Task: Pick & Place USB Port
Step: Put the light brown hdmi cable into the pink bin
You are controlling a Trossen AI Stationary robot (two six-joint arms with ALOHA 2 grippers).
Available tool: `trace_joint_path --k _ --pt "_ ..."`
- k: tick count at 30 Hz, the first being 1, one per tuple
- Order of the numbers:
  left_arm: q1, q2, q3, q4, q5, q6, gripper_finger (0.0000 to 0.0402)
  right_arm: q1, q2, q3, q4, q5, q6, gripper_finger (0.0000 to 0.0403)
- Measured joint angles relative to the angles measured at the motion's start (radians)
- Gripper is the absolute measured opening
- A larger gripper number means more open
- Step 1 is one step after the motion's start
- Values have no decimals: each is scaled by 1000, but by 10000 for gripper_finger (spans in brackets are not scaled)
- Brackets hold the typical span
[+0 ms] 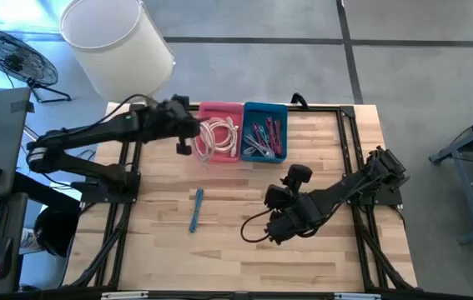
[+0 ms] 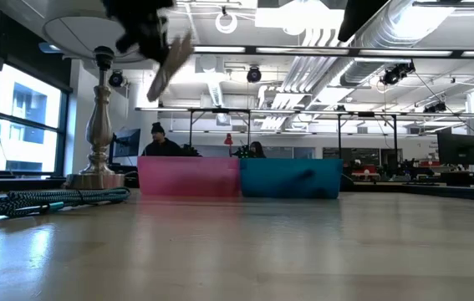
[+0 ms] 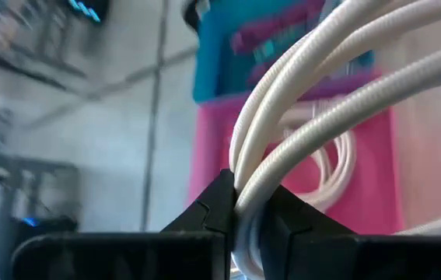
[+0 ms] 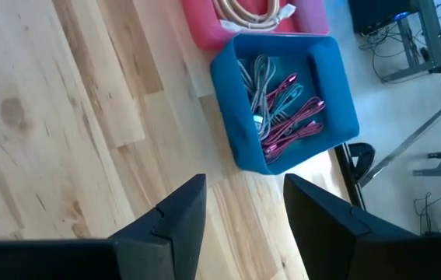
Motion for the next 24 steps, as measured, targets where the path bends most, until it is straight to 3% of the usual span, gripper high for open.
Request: trace_joint_path --k 6,14,24 --pt "187 127 -76 141 217 27 28 0 0 0 0 -2 14 165" --pt "276 275 -77 255 308 11 34 0 0 0 0 -2 39 165" --pt "294 297 -76 313 304 -60 203 0 -1 0 0 5 39 165"
